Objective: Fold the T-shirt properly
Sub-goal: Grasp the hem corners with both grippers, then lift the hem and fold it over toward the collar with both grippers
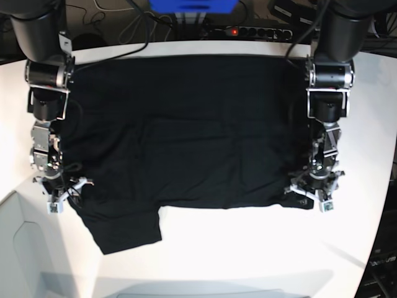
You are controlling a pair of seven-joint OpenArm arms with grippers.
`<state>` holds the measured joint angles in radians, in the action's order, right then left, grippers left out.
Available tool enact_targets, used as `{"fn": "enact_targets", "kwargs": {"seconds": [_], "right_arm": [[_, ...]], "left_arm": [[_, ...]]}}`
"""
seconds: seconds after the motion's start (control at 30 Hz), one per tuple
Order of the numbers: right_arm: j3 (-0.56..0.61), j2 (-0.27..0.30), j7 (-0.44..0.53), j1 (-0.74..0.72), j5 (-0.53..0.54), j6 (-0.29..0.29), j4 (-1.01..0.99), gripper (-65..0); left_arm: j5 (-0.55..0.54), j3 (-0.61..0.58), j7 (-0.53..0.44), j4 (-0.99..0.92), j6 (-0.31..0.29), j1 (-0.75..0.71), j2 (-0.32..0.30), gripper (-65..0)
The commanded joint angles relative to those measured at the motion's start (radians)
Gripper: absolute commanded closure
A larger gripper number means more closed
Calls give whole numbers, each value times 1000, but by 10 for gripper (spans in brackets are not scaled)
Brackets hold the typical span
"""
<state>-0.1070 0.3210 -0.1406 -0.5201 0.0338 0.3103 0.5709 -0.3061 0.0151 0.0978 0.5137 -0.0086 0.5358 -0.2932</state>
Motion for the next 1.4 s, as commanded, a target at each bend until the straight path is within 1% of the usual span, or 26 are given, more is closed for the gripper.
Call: {"fn": "enact_targets", "kwargs": {"seconds": [0.0, 0.1, 0.2, 0.27, 0.3, 0.33, 0.37, 0.5, 0.57, 0.67, 0.77, 0.9, 1.03, 1.17, 1.27, 1.37], "right_arm": [[7, -4, -80, -1, -33, 2, -5, -250], [7, -4, -80, -1, -33, 2, -5, -205], [7, -4, -81, -1, -33, 2, -5, -150], [7, -4, -80, -1, -33, 2, -5, -93], [7, -4, -80, -1, -33, 2, -4, -57], [7, -4, -80, -2, -33, 2, -4, -19], [5, -4, -80, -2, -33, 2, -2, 0], [2, -4, -73, -8, -33, 2, -1, 0], [0, -4, -73, -12, -28, 2, 14, 0], [-1, -4, -81, 13, -28, 2, 133, 0], [-1, -4, -83, 48, -28, 2, 235, 0], [-3, -4, -136, 79, -28, 2, 358, 0], [-86, -6, -169, 134, -28, 5, 502, 0], [-102, 0, -219, 179, -28, 8, 610, 0], [-102, 2, -224, 242, -28, 8, 680, 0], [-104, 2, -224, 329, -28, 8, 785, 0]], "left_arm": [[8, 0, 39, -10, 3, 17, -7, -268], [8, 3, 38, -39, 3, 16, -5, -149], [8, 3, 38, -39, 3, 14, -4, -80], [8, 4, 38, -37, 3, 14, -5, -13], [8, 4, 38, -34, 3, 14, -5, 0], [8, 4, 38, -30, 3, 14, -7, 0], [8, 6, 38, -30, 3, 14, -7, -4], [6, 6, 39, -25, 3, 14, -7, 0], [6, 6, 46, 18, 8, 4, -8, 0], [6, 6, 52, 162, 12, -62, -16, 0], [6, 9, 118, 280, 12, -105, -18, 0], [6, 98, 173, 385, 9, -147, -8, 0], [6, 179, 248, 503, 5, -191, -5, 0], [6, 231, 308, 644, 5, -254, -5, 0], [6, 265, 345, 742, 5, -305, -4, 0], [6, 309, 356, 845, 5, -388, -4, 0]]}}
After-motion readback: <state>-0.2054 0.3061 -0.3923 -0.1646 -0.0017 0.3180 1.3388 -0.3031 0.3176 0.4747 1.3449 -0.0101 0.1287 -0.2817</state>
